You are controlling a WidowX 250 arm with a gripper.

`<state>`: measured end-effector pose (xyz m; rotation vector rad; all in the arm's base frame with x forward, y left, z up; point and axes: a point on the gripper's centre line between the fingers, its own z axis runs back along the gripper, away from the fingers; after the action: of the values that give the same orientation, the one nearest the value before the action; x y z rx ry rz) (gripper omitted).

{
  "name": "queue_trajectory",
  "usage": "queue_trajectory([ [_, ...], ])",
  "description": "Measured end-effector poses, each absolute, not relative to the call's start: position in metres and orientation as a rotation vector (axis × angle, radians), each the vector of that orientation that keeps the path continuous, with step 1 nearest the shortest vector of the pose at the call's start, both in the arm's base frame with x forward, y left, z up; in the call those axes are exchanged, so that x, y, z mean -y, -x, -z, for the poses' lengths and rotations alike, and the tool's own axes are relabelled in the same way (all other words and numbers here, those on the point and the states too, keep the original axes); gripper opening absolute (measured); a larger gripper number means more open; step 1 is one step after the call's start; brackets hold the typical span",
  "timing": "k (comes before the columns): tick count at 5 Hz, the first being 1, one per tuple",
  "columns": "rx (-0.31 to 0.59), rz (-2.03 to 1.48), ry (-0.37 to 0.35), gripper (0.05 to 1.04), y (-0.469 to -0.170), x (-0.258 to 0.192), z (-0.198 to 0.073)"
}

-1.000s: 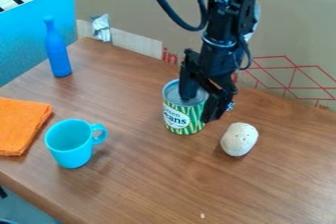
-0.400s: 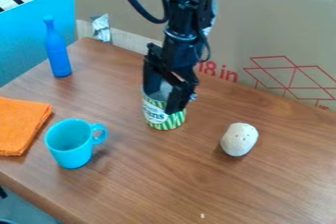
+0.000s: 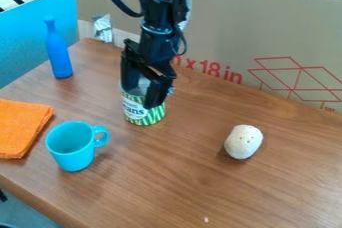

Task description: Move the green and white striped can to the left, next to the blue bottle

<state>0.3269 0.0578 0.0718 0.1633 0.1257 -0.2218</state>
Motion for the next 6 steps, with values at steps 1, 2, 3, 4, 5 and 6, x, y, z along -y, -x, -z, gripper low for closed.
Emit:
queue_trajectory([
  [1,-0.131,0.187,-0.159,1.001,-0.325,-0.074,-0.073],
  [2,-0.135,0.122,-0.155,1.001,-0.319,-0.098,-0.075],
  [3,-0.129,0.073,-0.155,1.001,-0.319,-0.117,-0.080],
  [4,-0.112,0.055,-0.137,1.001,-0.319,-0.128,-0.084],
  [5,-0.082,0.056,-0.122,1.001,-0.321,-0.125,-0.089],
  [6,0.020,0.089,-0.116,1.001,-0.325,-0.105,-0.113],
])
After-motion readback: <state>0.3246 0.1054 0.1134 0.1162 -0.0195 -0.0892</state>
